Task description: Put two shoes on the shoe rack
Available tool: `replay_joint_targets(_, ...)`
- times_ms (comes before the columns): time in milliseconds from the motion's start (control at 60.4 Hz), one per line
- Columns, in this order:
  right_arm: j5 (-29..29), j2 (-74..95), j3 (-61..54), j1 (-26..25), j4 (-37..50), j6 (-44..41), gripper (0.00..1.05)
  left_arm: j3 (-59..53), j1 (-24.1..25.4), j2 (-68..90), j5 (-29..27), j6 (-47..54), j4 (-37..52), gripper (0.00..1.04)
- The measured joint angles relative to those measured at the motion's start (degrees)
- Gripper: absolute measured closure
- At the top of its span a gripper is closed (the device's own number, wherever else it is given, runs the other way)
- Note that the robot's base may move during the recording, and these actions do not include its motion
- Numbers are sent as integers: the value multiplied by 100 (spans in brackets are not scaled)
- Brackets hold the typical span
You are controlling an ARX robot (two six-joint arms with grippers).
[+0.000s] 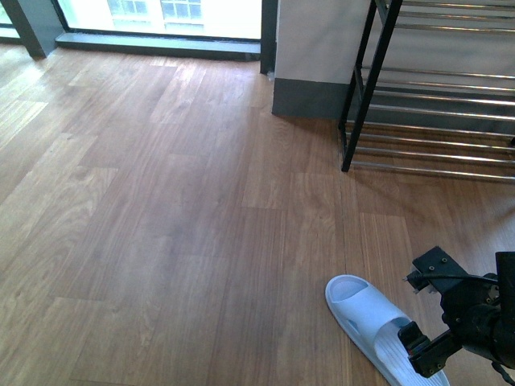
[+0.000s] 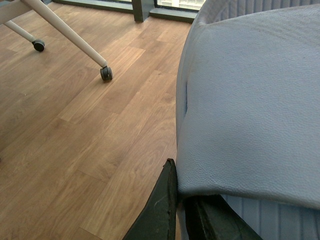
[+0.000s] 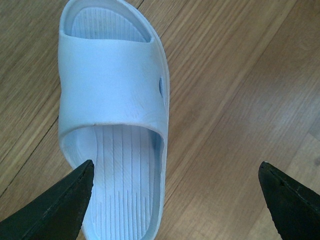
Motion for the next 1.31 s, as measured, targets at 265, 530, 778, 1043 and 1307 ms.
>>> replay_joint_targets(265, -151, 494, 472, -35, 2, 39, 9, 0, 0, 0, -2, 0, 0, 103)
replay_joint_targets(530, -245, 802, 890, -33, -77, 190, 9, 0, 0, 0, 0, 0, 0, 103)
replay_joint_targets(778, -275, 1119, 1318, -35, -195, 323, 9, 0, 0, 0, 0, 0, 0, 103)
replay_joint_targets(1043, -387, 1419, 1851, -74, -229, 509, 9, 0, 0, 0, 0, 0, 0, 103)
replay_joint_targets(1307, -348, 1582, 2081, -170, -240, 627, 39, 0, 0, 0, 0, 0, 0, 103)
